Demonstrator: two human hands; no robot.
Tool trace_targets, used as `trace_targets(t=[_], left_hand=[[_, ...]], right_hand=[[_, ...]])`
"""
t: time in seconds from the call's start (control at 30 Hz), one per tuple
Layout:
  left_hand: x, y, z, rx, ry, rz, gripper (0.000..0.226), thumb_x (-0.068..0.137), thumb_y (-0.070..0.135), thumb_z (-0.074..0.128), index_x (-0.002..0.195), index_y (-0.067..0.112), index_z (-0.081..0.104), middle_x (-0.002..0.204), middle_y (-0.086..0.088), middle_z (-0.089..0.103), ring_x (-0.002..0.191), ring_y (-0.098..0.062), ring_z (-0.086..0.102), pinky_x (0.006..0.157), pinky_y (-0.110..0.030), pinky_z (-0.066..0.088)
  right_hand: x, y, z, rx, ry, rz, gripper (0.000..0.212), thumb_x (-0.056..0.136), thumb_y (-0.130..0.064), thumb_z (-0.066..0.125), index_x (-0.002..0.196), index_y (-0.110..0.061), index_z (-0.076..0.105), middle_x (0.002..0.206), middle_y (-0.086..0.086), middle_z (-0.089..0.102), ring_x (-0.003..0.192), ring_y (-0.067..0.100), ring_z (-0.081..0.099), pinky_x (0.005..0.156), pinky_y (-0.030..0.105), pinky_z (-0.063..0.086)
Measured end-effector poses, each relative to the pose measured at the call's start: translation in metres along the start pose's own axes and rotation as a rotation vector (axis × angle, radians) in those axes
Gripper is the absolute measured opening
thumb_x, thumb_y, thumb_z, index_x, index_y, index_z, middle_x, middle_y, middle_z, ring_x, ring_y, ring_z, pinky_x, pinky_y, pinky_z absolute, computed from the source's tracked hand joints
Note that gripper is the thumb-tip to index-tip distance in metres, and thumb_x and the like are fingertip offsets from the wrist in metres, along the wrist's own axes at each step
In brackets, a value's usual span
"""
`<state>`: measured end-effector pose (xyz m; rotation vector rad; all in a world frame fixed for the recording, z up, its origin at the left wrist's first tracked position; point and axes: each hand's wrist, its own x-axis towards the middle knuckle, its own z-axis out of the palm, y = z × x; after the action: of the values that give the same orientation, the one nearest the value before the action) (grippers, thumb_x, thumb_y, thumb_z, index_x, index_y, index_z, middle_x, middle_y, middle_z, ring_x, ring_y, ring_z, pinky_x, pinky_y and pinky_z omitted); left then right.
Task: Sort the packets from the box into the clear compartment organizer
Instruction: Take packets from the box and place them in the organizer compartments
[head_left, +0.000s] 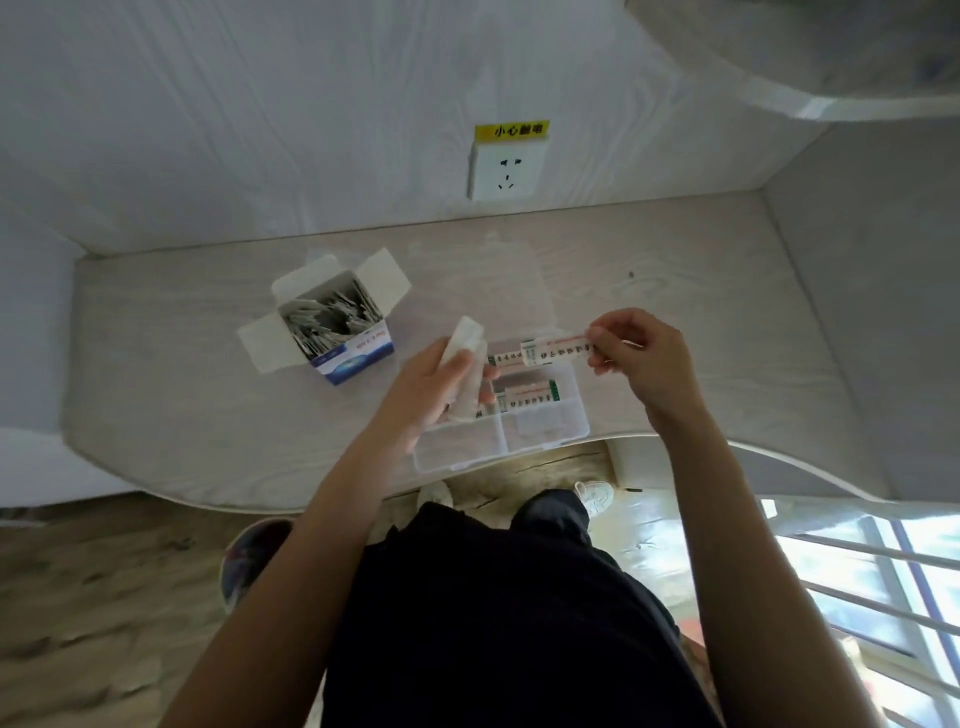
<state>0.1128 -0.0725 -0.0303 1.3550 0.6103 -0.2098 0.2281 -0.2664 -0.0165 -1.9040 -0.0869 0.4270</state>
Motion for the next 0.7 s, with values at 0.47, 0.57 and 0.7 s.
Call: trace_targets(t=[0.47,0.57,0.7], left_hand=[[-0.007,-0.025,-0.004,-0.183,0.157,-0.089,0.017,0.1,0.02,0.037,0.109,0.019,0.051,0.081,-0.002,0.064,0.06,-0.009,0.056,0.055,-0.027,0.05],[-0.006,-0.029,-0.008,-0.065,0.126,-0.043,0.024,0.099,0.015,0.04,0.12,0.014,0.052,0.089,-0.002,0.066,0.068,-0.011,0.059,0.057,-0.024,0.052],[0.001,-0.041,-0.015,0.661,0.179,0.302,0.032,0.098,0.016,0.043,0.129,0.015,0.052,0.102,-0.005,0.067,0.084,-0.015,0.062,0.071,-0.028,0.053]], right_hand=[[0.003,0.048,0.037,-0.695,-0.048,-0.038,0.005,0.082,-0.024,0.068,0.082,-0.019,0.069,0.082,-0.006,0.062,0.074,0.008,0.058,0.064,0.018,0.037],[0.001,0.047,0.036,-0.829,-0.055,-0.057,0.009,0.083,-0.028,0.067,0.089,-0.021,0.067,0.092,-0.005,0.05,0.077,0.012,0.053,0.069,0.022,0.029],[-0.003,0.038,0.035,-0.734,-0.019,-0.153,0.013,0.088,-0.028,0.062,0.094,-0.018,0.066,0.09,-0.005,0.053,0.07,0.008,0.049,0.065,0.024,0.036]])
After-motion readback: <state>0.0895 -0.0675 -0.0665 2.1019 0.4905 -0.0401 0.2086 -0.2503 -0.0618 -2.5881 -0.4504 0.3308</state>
